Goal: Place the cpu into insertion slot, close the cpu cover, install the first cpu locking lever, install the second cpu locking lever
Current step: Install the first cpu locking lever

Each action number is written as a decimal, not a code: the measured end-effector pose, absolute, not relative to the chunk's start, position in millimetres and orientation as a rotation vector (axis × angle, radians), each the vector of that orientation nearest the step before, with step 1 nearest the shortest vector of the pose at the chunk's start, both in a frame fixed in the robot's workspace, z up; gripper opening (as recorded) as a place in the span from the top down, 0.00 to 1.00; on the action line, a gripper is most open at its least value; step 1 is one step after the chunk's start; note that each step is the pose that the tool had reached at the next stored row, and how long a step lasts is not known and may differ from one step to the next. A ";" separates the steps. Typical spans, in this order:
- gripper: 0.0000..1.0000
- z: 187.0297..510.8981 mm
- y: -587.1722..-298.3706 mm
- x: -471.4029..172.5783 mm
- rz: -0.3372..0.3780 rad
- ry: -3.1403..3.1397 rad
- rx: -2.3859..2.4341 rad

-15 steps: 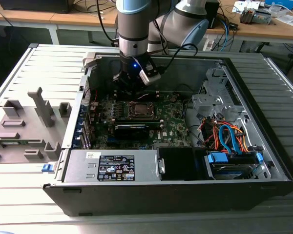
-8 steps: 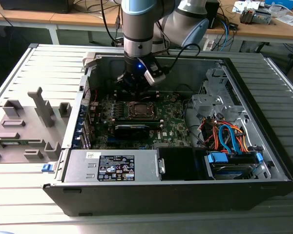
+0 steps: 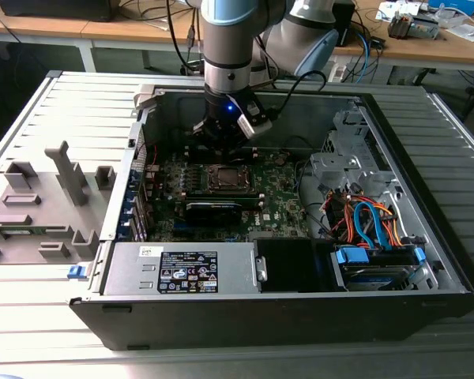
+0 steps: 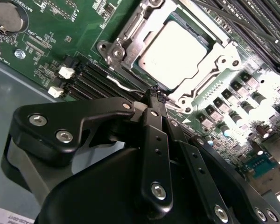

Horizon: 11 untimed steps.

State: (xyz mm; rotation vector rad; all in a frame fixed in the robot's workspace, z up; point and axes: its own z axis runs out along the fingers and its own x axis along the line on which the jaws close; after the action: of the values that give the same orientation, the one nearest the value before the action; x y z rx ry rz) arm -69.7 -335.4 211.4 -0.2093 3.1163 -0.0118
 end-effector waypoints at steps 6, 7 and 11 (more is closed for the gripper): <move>0.89 210.1 -335.4 -64.3 -0.012 3.116 -0.222; 0.89 209.5 -335.4 -62.9 -0.012 3.115 -0.225; 0.89 208.0 -335.4 -59.3 -0.012 3.115 -0.231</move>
State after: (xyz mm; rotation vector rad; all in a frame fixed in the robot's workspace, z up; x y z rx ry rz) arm -59.3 -335.4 208.0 -0.2309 3.1147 -0.0117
